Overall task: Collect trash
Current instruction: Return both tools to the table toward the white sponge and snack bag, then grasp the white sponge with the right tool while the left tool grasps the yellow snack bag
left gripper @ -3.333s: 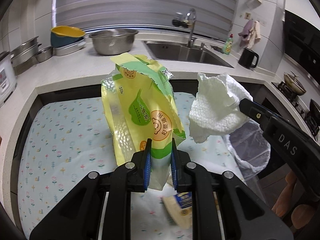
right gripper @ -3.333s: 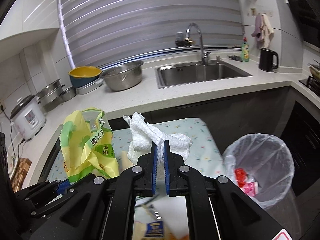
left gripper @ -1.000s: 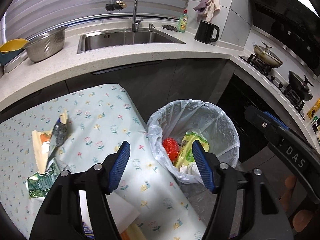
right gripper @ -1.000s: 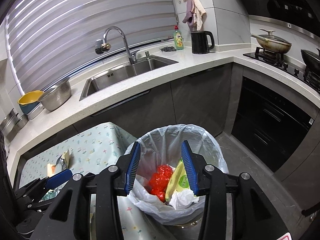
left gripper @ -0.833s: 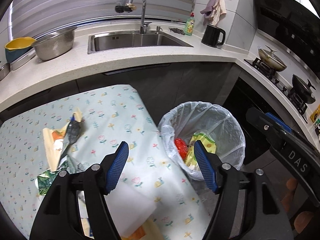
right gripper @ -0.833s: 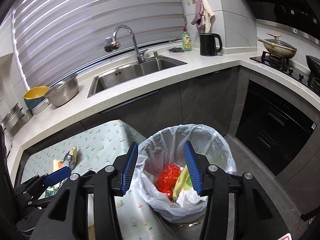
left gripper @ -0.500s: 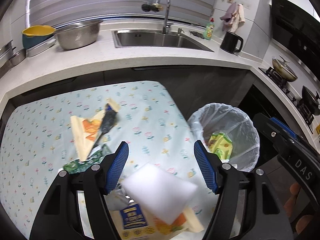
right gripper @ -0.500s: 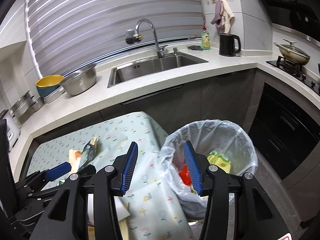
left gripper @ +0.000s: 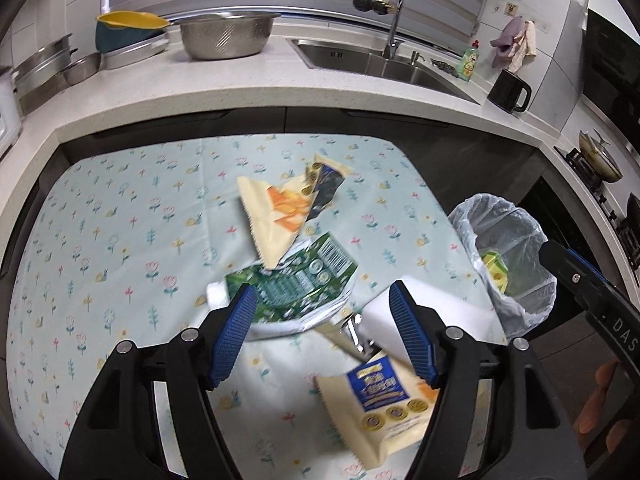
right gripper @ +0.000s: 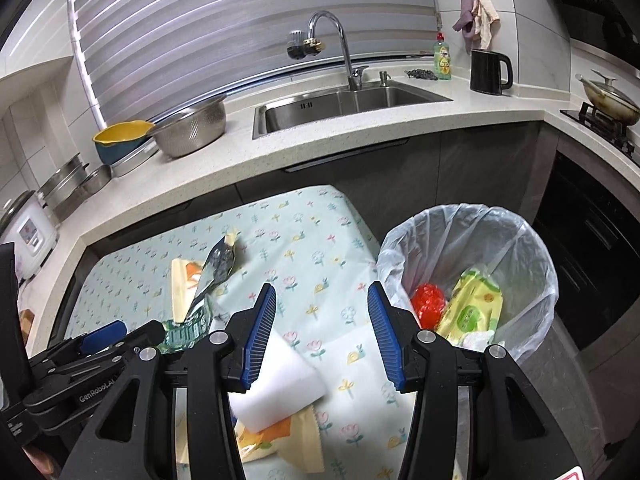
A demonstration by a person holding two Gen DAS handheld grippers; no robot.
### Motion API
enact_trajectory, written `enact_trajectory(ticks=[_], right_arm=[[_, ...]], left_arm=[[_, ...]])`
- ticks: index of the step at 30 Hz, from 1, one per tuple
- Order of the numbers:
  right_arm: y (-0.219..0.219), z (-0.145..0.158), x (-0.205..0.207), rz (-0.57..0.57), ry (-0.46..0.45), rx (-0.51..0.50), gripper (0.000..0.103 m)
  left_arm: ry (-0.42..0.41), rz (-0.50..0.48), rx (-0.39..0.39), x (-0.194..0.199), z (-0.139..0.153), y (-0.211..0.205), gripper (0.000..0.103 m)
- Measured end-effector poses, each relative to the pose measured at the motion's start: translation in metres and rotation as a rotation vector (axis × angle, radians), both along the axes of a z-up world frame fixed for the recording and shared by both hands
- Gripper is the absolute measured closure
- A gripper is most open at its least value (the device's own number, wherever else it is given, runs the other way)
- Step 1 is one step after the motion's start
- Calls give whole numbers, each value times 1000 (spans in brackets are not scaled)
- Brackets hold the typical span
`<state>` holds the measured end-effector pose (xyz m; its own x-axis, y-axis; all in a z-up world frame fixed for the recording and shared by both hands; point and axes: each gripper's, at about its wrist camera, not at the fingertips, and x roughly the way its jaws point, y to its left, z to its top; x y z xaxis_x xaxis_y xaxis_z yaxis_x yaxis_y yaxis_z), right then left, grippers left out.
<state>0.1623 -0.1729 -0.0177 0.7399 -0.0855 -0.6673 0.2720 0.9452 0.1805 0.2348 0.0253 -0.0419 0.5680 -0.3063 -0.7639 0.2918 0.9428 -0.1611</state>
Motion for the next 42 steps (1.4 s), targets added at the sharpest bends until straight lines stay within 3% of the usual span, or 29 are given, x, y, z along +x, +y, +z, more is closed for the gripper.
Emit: enact_trajectory(ticks=[3,9,14,23,25,27,29,31,42], right_arm=[[8,-9,-4,13,20,0,50],[22,-25,-14,38,52,22,47],[36,-33,-24,68,62,10,33],[53,-51,-18,105,108,-6,32],[57,-54,-17,105,113,-18,35],[60,-58,-15,109,129,-30,48],[61,-64,-12,113,150,-28,74],[58,-68,-11,107,156,-13,81],[30,-53,-19,52,92,9,83]], left_arm=[[11,11,1,-11,-6,8,31],[65,23,-32,-28,-18,15,26],[87,60,-52,-41,-25,22,16],[139,126,-86,-55,-38,49,15],[146,135,-90,-56,-39,51,15],[150,137,-94,-57,-41,52,15],[152,133,-95,-58,-42,52,15],[157,125,-99,-59,-42,50,15],[218,54,-132,-60,-54,14,16]])
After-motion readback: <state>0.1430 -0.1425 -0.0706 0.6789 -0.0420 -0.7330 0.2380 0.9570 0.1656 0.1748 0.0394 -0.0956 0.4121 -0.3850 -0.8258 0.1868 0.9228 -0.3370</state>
